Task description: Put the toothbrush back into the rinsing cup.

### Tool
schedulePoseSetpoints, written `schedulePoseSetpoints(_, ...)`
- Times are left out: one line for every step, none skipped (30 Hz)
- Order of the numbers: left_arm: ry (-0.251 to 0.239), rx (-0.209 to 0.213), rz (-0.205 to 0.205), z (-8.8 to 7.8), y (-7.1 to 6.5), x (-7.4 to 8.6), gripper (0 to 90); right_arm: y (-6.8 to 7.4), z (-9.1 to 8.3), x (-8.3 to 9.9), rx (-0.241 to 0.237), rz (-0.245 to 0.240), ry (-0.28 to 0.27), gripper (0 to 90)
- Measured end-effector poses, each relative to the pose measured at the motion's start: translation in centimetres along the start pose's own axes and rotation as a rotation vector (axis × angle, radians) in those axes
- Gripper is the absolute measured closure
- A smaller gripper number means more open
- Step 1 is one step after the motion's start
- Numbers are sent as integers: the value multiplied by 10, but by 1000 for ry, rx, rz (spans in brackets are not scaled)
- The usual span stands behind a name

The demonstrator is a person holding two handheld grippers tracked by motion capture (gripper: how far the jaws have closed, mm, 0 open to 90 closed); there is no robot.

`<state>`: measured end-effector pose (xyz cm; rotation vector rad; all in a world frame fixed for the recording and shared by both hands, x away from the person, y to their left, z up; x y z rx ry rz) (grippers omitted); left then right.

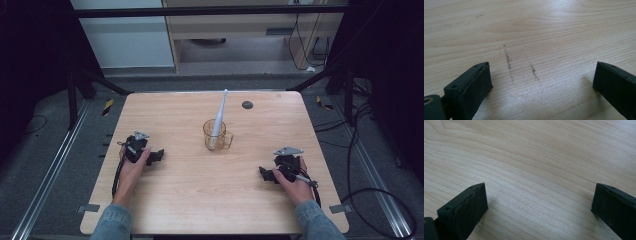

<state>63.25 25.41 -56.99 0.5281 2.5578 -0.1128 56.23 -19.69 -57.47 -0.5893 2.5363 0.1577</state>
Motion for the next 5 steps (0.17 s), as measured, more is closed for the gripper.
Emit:
schedulePoseSetpoints(1, 0, 0, 0, 0, 0, 9, 0, 0, 0, 0, 0, 0, 3)
schedulePoseSetpoints(3, -1, -3, 0, 0, 0, 4, 0, 0, 0, 0, 0, 0, 3)
schedulePoseSetpoints(4, 0, -5, 0, 1, 0, 0, 0, 0, 0, 0, 0, 0, 3)
schedulePoseSetpoints(4, 0, -7, 0, 1, 0, 0, 0, 0, 0, 0, 0, 0, 3)
schedulePoseSetpoints(4, 0, -11, 0, 1, 0, 0, 0, 0, 0, 0, 0, 0, 3)
Point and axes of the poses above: each handheld gripper's, and its own axes: z roughly forward along the jaws, x roughly out of its underside, y roughly to its left, the point moved 9 cm from there along z, roughly forward along the jaws, and after that the axes turned 15 degrees about y, right-handed, at the moved point
